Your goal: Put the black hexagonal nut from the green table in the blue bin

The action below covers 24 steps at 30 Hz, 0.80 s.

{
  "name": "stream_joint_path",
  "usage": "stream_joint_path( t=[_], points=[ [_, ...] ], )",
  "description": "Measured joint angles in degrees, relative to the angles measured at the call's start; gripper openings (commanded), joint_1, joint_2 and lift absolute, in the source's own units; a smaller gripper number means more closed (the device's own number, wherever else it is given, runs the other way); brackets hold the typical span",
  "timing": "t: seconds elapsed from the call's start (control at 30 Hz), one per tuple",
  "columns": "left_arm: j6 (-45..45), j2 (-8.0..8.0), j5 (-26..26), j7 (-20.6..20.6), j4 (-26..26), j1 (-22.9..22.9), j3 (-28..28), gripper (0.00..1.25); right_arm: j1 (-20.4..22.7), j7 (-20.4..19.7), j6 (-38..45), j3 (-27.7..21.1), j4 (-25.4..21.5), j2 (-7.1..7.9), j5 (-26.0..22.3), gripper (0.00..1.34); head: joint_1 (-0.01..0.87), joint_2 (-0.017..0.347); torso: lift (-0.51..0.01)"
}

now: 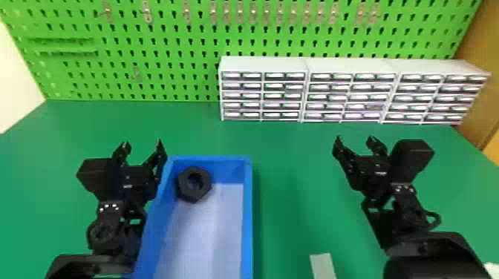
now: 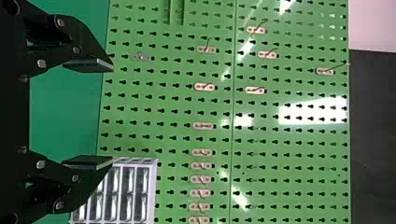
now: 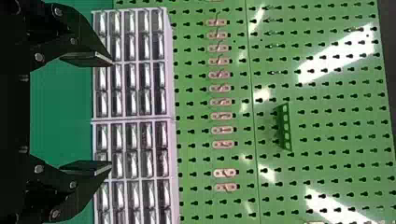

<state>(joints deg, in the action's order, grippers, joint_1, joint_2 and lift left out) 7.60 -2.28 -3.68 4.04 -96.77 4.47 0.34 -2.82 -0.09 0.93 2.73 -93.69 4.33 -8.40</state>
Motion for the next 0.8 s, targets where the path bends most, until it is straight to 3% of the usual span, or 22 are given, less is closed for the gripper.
stream_joint_path(
  t=[0.8],
  points=[
    [0.02, 0.00, 0.33, 0.00, -0.02, -0.33, -0.15, 0.71, -0.07, 0.00, 0.15, 0.21, 0.00, -0.03, -0.14, 0.85, 0.657, 0.057, -0.095]
  ],
)
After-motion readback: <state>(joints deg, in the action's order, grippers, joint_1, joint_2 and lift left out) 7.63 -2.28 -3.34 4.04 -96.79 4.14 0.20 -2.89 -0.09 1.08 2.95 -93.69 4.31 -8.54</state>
